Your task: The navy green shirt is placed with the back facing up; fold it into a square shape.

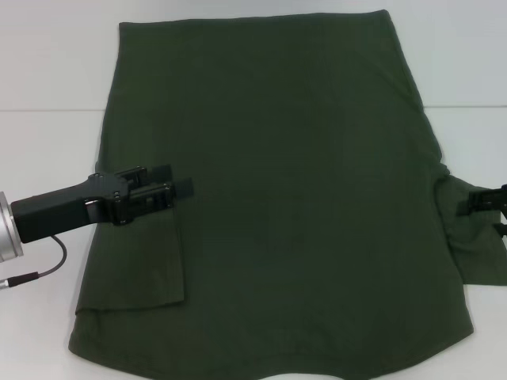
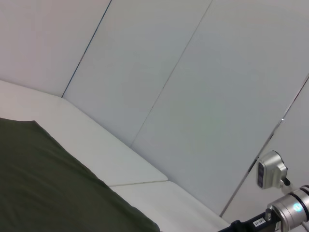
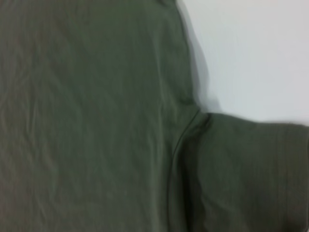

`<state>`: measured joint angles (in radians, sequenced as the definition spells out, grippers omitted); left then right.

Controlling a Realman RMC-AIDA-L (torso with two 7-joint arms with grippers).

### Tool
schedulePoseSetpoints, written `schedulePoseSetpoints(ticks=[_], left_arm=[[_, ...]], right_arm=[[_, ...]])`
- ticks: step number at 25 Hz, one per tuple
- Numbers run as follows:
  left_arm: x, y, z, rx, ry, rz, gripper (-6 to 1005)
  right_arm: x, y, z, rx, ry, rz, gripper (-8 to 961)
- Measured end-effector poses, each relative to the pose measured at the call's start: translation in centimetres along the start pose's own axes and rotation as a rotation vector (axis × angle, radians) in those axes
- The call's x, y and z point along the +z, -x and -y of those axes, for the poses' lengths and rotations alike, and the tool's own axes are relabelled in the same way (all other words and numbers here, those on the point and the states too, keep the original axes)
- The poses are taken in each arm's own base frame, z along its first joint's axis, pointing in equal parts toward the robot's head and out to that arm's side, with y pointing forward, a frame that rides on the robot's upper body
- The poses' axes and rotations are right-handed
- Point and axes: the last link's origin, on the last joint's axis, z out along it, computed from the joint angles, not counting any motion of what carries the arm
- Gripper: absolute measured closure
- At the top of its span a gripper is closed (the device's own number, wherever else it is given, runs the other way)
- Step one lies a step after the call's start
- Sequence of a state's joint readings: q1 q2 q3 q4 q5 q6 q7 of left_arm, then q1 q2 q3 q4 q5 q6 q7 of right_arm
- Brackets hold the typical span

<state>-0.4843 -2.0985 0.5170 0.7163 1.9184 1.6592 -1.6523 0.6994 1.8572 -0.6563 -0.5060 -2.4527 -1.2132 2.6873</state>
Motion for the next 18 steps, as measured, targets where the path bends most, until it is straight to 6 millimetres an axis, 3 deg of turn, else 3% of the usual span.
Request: schedulePoseSetpoints(ticks=[4, 10, 15, 18], left_arm=[[-0.01, 0.01, -0.01, -0.003, 0.000, 0.000, 274], [-0.03, -0.01, -0.02, -0.003, 0.001, -0.001, 275], [-0.02, -0.06, -0.06, -0.003, 0.004, -0.003, 276], [-0.01, -0.10, -0.08, -0.002, 0.005, -0.005, 276]], right_arm=[[0.13, -0.18, -0.16, -0.011, 0.006, -0.008, 118], [0.19, -0.34, -0.05, -0.010, 0.004, -0.013, 316], [0.06, -0.33, 0.13, -0.003, 0.001, -0.012, 560], [-0.01, -0.36, 0.24, -0.001, 0.000, -0.013, 652]])
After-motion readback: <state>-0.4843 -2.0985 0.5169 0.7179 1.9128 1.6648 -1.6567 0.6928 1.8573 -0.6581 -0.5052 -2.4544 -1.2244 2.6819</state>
